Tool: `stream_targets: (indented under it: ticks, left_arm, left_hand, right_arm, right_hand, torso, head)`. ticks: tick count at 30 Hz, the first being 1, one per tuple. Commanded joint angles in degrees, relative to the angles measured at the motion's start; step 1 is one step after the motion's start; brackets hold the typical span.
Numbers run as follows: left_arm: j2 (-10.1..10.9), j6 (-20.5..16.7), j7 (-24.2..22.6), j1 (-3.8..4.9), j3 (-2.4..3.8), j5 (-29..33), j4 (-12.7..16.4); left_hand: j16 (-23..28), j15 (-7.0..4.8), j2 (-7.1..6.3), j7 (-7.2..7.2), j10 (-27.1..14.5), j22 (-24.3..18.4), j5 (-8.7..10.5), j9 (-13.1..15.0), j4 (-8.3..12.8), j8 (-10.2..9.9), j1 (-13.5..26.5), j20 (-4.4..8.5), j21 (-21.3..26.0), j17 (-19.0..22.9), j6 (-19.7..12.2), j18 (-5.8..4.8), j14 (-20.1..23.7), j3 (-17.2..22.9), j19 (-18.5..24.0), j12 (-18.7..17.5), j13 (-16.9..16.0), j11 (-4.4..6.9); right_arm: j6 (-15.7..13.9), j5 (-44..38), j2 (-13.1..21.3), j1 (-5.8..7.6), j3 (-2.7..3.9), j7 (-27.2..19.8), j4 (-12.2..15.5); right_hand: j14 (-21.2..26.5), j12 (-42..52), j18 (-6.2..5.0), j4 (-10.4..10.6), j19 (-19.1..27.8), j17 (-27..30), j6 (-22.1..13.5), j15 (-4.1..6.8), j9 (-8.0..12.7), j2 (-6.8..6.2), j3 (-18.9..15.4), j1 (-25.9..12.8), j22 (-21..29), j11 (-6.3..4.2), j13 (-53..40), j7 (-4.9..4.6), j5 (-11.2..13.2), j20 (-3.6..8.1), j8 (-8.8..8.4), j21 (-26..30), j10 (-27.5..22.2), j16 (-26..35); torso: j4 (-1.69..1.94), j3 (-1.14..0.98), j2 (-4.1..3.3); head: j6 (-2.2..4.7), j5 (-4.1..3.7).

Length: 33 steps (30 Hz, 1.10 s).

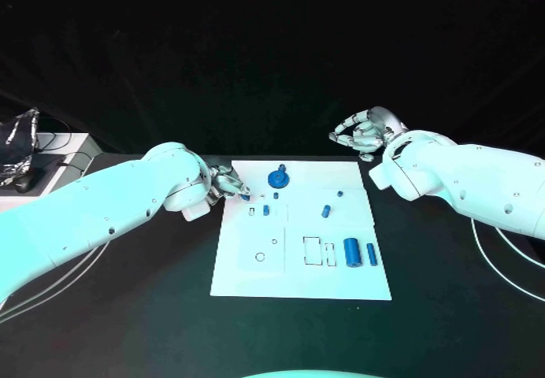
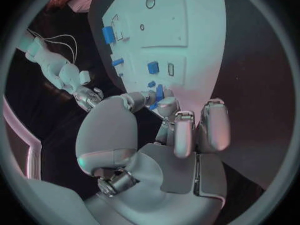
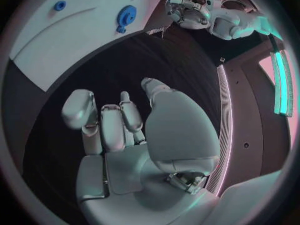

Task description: Assemble the parts on the task board

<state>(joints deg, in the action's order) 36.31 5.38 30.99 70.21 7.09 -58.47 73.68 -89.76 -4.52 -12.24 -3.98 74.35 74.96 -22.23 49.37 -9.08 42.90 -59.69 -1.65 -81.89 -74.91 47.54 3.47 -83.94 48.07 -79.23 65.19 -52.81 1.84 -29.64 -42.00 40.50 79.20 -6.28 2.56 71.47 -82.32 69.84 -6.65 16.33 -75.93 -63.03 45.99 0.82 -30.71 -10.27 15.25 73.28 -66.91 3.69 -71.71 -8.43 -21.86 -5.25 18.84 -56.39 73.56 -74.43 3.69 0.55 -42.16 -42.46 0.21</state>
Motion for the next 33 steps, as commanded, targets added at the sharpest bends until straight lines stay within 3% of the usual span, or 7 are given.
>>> stream_targets:
  ticks: [1, 2, 4, 8, 14, 19, 33]
  left_arm:
    - [0.06, -4.82, -0.64, -0.87, -0.15, -2.9, 1.17]
    - [0.07, -5.06, -0.67, -1.14, -0.21, -3.13, 1.34]
    - [0.05, -5.5, -0.74, -1.78, -0.36, -3.52, 1.64]
    - [0.02, -6.03, -0.75, -2.8, -0.52, -3.88, 1.95]
    - [0.14, -6.32, -0.77, -3.4, -0.59, -4.36, 2.32]
    - [0.15, -6.18, -0.77, -3.57, -0.62, -4.99, 2.51]
    - [-0.04, -5.83, -1.37, -3.84, -1.02, -8.92, 3.04]
  left_hand:
    - [0.3, -0.4, 0.52, 1.7, 0.57, 0.15, -0.21, 9.63, 8.28, 0.3, 0.11, -0.04, -0.29, -13.96, 2.24, 0.19, -5.7, 8.42, -0.27, 0.28, -0.08, 0.07]
    - [0.3, -0.4, 0.52, 1.7, 0.57, 0.15, -0.21, 9.63, 8.28, 0.3, 0.11, -0.04, -0.29, -13.96, 2.24, 0.19, -5.7, 8.42, -0.27, 0.28, -0.08, 0.07]
    - [0.32, -0.43, 0.51, 1.72, 0.6, 0.25, -0.24, 9.64, 8.32, 0.33, 0.14, -0.01, -0.34, -13.93, 2.28, 0.17, -5.69, 8.46, -0.35, 0.27, -0.04, 0.09]
    - [0.32, -0.43, 0.51, 1.72, 0.6, 0.25, -0.24, 9.64, 8.32, 0.33, 0.14, -0.01, -0.34, -13.93, 2.28, 0.17, -5.69, 8.46, -0.35, 0.27, -0.04, 0.09]
    - [0.37, -0.46, 0.5, 1.75, 0.66, 0.26, -0.27, 9.66, 8.37, 0.35, 0.18, 0.02, -0.36, -13.83, 2.31, 0.17, -5.66, 8.52, -0.37, 0.29, -0.07, 0.12]
    - [0.37, -0.48, 0.5, 1.77, 0.69, 0.27, -0.28, 9.66, 8.39, 0.36, 0.2, 0.04, -0.37, -13.83, 2.33, 0.17, -5.66, 8.54, -0.38, 0.31, -0.09, 0.14]
    - [0.4, -0.51, 0.45, 1.8, 0.7, 0.31, -0.28, 9.68, 8.47, 0.38, 0.24, 0.08, -0.4, -13.77, 2.36, 0.16, -5.64, 8.59, -0.43, 0.22, 0.04, 0.17]
  right_arm:
    - [-0.66, 3.0, -0.23, 0.0, 0.0, -4.23, -0.33]
    - [-0.72, 3.52, -0.29, 0.0, 0.0, -4.68, -0.42]
    - [-0.73, 4.66, -0.43, 0.0, -0.02, -5.78, -0.63]
    - [-1.07, 6.51, -0.59, 0.0, -0.05, -8.18, -0.89]
    - [-0.86, 9.12, -0.74, -0.01, -0.09, -10.47, -1.31]
    - [-0.48, 10.18, -0.96, -0.09, -0.14, -11.37, -1.55]
    - [0.04, 10.88, -1.21, -0.18, -0.2, -11.94, -1.77]
  right_hand:
    - [3.05, -9.58, -2.74, -0.07, 5.02, 10.82, -1.07, -0.05, -0.29, -0.93, 1.39, 0.02, 11.25, -0.09, 8.37, -0.21, -0.38, 0.07, 0.36, 16.53, -6.07, 9.83]
    - [5.34, -16.63, -3.83, -0.02, 8.07, 17.31, -1.36, -0.16, -0.38, -0.76, 2.31, 0.28, 17.47, 0.08, 14.75, -0.37, -0.4, -0.15, 0.43, 25.39, -10.64, 16.13]
    - [7.46, -23.75, -3.86, -0.14, 7.85, 25.0, -1.77, -0.39, -0.56, -1.19, 3.61, 0.55, 20.88, 0.25, 21.86, -0.59, -0.36, -0.4, 0.61, 29.37, -14.15, 25.36]
    - [10.76, -33.15, -3.78, -0.12, 9.89, 27.66, -1.26, -1.55, -0.59, -1.64, 6.96, 0.76, 27.65, 1.18, 30.87, -1.15, -0.41, -1.45, 0.75, 37.38, -15.58, 36.37]
    - [13.46, -46.84, -3.59, -0.76, 11.43, 30.02, 0.5, -3.3, 0.5, -2.67, 10.68, 0.46, 35.5, 2.57, 46.11, -2.2, -0.31, -3.22, -0.96, 45.19, -13.41, 49.24]
    - [14.76, -52.72, -3.74, -1.73, 12.44, 32.44, 0.53, -4.6, 1.4, -2.72, 11.42, 0.19, 40.12, 3.6, 54.1, -3.11, -0.23, -4.66, -2.82, 48.99, -12.29, 55.6]
    - [15.34, -54.66, -3.75, -2.59, 12.74, 33.68, 0.23, -5.32, 1.85, -2.48, 11.09, -0.19, 43.31, 4.23, 58.3, -3.65, -0.27, -5.4, -4.19, 51.04, -12.16, 59.09]
  torso:
    - [0.1, 0.06, 0.13]
    - [0.05, 0.04, 0.08]
    - [-0.02, 0.06, 0.05]
    - [-0.12, 0.04, -0.06]
    - [-0.01, -0.02, -0.04]
    - [0.09, -0.02, -0.14]
    - [-0.04, -0.12, -0.07]
  head:
    - [-0.18, -0.01]
    - [-0.14, 0.01]
    - [-0.13, 0.03]
    - [-0.22, -0.15]
    - [-0.33, -0.26]
    - [-0.54, -0.25]
    - [-0.81, -0.37]
